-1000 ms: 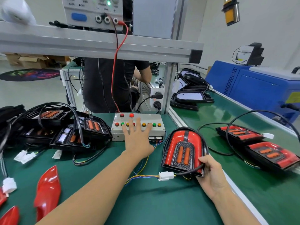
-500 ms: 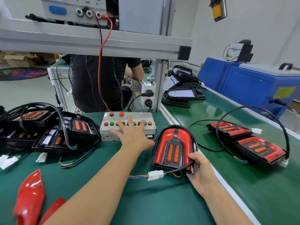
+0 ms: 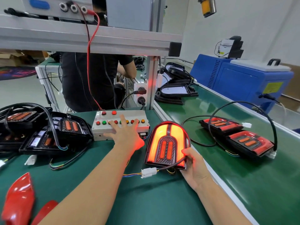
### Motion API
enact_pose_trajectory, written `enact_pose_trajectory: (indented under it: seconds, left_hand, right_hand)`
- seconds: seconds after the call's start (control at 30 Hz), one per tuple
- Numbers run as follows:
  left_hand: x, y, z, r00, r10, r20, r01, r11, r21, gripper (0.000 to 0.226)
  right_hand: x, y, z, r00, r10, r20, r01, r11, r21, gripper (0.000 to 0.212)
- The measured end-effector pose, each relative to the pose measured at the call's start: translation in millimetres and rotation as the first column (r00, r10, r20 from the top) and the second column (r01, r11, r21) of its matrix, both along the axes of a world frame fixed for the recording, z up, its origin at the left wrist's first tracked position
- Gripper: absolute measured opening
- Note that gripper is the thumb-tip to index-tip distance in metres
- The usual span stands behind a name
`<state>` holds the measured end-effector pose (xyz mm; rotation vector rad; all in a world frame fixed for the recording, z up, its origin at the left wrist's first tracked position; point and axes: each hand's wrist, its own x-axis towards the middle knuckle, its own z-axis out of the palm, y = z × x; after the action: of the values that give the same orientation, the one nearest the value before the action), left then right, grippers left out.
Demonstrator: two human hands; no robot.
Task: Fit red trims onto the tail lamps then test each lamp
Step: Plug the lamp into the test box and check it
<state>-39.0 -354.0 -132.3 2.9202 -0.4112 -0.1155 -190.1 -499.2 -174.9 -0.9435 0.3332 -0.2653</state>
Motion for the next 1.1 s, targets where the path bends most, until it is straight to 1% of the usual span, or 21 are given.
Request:
enact_pose_trajectory:
  seconds: [0.23, 0.5, 0.77, 0.87, 0.97, 1.03, 1.1]
  left_hand:
    - [-2.3, 2.2, -1.9, 1.0, -0.004, 0.005, 0.005, 1.0, -0.021, 0.085]
    - [-2.7, 2.1, -2.2, 1.0, -0.007, 0.014, 0.008, 1.0, -0.023, 0.083]
    - [-1.9, 2.2, -9.5, 0.994, -0.014, 0.107, 0.013, 1.0, 0.012, 0.089]
    - [-1.9, 1.3, -12.9, 0.983, -0.044, 0.179, 0.032, 0.997, 0.069, 0.087]
    - [-0.4, -0.4, -12.6, 0.965, -0.069, 0.254, 0.044, 0.994, 0.104, 0.083]
    - [1.0, -0.9, -11.8, 0.96, -0.078, 0.269, 0.048, 0.992, 0.119, 0.08]
    - [2.5, -1.4, -11.5, 0.96, -0.086, 0.268, 0.056, 0.991, 0.117, 0.078]
  right_hand:
    - [-2.6, 1.3, 0.2, 1.0, -0.017, 0.012, 0.017, 1.0, 0.018, 0.025]
    - [-3.8, 1.5, -0.2, 0.999, -0.036, 0.011, 0.036, 0.999, 0.028, 0.026]
    - [-3.5, 0.7, 0.1, 1.0, -0.005, 0.026, 0.005, 1.0, 0.01, 0.027]
    - [-3.2, -0.3, -1.1, 1.0, 0.001, 0.027, -0.001, 1.0, 0.0, 0.024]
    - [-2.8, -1.2, -1.9, 1.0, -0.003, 0.03, 0.003, 1.0, 0.005, 0.026]
    - [-2.0, -1.4, -2.6, 1.0, -0.011, 0.024, 0.011, 1.0, 0.011, 0.028]
    - [-1.2, -1.1, -3.2, 1.0, -0.027, 0.012, 0.027, 0.999, 0.028, 0.024]
